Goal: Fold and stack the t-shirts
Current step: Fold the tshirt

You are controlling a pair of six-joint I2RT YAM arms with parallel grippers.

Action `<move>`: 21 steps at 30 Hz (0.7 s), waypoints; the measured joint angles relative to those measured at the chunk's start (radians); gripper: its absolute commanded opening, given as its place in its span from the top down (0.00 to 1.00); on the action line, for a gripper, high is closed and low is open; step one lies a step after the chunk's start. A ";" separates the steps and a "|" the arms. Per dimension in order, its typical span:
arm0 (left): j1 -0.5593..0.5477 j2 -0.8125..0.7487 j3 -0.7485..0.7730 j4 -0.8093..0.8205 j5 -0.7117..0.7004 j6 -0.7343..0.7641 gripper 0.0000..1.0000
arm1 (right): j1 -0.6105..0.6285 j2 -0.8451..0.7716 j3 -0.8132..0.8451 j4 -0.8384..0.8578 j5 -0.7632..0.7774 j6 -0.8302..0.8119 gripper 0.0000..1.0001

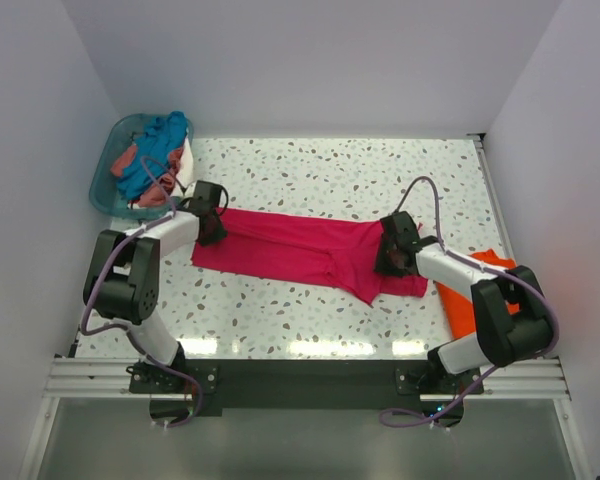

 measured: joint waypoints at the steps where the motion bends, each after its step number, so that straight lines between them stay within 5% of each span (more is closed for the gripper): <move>1: 0.000 -0.009 -0.012 -0.003 0.000 -0.003 0.70 | -0.004 -0.001 -0.002 0.002 -0.006 0.000 0.67; 11: 0.000 -0.130 0.047 -0.002 0.044 -0.008 0.68 | -0.017 -0.011 -0.007 0.003 -0.019 -0.008 0.67; 21: 0.000 0.120 0.307 -0.012 -0.019 0.013 0.71 | -0.023 0.025 0.017 0.020 -0.040 -0.011 0.67</move>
